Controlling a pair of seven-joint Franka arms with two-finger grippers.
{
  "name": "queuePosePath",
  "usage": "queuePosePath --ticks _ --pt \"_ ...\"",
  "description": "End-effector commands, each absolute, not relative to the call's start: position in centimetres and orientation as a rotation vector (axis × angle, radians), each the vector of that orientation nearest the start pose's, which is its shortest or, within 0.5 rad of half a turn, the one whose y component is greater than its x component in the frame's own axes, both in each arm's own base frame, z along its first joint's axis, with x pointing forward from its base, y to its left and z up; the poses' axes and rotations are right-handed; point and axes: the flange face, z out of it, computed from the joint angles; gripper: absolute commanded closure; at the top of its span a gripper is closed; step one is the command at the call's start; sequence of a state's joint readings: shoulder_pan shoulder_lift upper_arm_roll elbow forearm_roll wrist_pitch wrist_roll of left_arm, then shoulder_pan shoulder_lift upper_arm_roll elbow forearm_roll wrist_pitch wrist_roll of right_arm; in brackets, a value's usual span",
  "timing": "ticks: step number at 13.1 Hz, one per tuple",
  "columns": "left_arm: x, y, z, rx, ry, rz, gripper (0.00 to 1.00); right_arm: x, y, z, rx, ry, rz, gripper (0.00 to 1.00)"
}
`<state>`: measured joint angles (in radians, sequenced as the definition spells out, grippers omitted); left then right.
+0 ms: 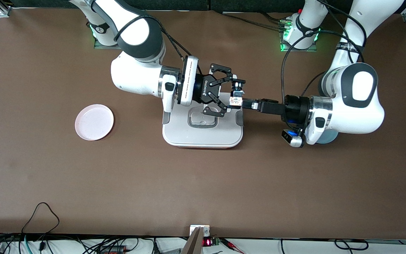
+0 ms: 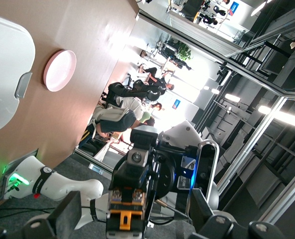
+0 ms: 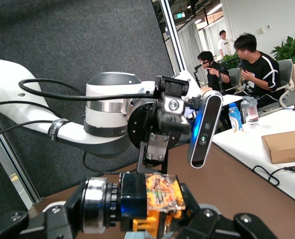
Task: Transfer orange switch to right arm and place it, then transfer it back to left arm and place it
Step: 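Close the left gripper on the switch held by the right gripper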
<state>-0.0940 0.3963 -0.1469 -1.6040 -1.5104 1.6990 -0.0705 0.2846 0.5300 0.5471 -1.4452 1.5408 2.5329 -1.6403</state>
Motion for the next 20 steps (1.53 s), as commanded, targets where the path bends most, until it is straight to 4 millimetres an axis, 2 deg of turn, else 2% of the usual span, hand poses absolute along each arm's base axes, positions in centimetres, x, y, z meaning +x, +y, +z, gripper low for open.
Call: queuePosePath --ticks 1,3,8,10,12,15,16,17,18,20 --pt "63.3 -24.8 47.0 1.608 0.273 -0.442 0.11 56.6 48.0 48.0 -1.528 -0.954 -1.031 0.68" --pt "63.3 -24.8 47.0 1.608 0.273 -0.442 0.19 56.6 48.0 48.0 -1.527 -0.955 -1.032 0.68" --pt "62.8 -25.1 47.1 1.61 0.248 -0.468 0.52 56.5 48.1 48.0 -1.527 -0.952 -1.032 0.68" --pt "62.4 -24.8 47.3 1.603 0.219 -0.501 0.81 56.5 48.1 48.1 -1.526 -0.951 -1.03 0.68" --pt "62.3 -24.6 47.3 1.599 0.212 -0.516 0.99 56.5 48.1 48.0 -1.528 -0.952 -1.03 0.68" --pt "62.3 -24.6 47.1 1.598 0.212 -0.516 1.0 56.4 48.2 48.0 -1.527 -0.953 -1.029 0.67" --pt "62.3 -24.6 47.1 1.598 0.213 -0.517 1.0 56.4 48.2 48.0 -1.529 -0.949 -1.029 0.61" --pt "62.3 -24.6 47.1 1.598 0.213 -0.517 1.0 56.3 48.2 47.9 -1.53 -0.939 -1.022 0.14" --pt "62.4 -24.5 47.1 1.598 0.213 -0.517 1.0 56.3 48.2 48.0 -1.537 -0.921 -1.007 0.0" --pt "62.3 -24.3 47.1 1.595 0.21 -0.528 1.0 56.2 48.2 48.2 -1.542 -0.906 -0.994 0.0"
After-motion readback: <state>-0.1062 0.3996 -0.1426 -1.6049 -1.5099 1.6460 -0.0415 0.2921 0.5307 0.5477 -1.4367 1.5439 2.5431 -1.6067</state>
